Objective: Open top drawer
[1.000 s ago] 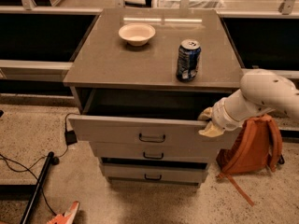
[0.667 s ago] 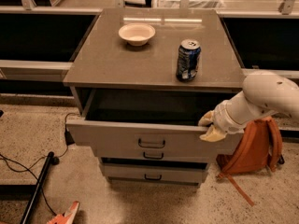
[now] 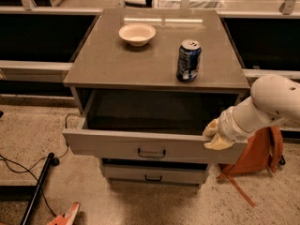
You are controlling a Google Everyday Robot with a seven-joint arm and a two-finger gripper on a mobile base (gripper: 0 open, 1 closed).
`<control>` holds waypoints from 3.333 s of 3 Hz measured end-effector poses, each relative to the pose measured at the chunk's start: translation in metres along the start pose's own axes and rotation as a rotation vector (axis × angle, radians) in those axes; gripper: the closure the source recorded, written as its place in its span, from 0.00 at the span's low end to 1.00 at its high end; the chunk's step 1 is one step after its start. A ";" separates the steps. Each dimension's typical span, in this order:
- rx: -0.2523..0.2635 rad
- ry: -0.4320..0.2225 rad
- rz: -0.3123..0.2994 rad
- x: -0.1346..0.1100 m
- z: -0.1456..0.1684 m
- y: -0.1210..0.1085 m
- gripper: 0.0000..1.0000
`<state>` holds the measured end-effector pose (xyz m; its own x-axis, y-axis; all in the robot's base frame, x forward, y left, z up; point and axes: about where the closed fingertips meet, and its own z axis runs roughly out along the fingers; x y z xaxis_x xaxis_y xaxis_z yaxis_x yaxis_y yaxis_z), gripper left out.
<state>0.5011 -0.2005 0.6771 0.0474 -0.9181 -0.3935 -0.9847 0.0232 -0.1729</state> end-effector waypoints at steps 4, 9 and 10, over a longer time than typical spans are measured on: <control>-0.024 -0.015 -0.017 -0.008 -0.009 0.029 0.21; -0.060 0.045 -0.068 -0.021 -0.022 -0.031 0.32; -0.085 0.048 -0.061 -0.020 -0.007 -0.038 0.42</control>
Offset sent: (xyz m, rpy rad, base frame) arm -0.0969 0.0125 0.0341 0.0489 0.0318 0.0987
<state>0.5362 -0.1858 0.6974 0.1013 -0.9346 -0.3409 -0.9910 -0.0648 -0.1170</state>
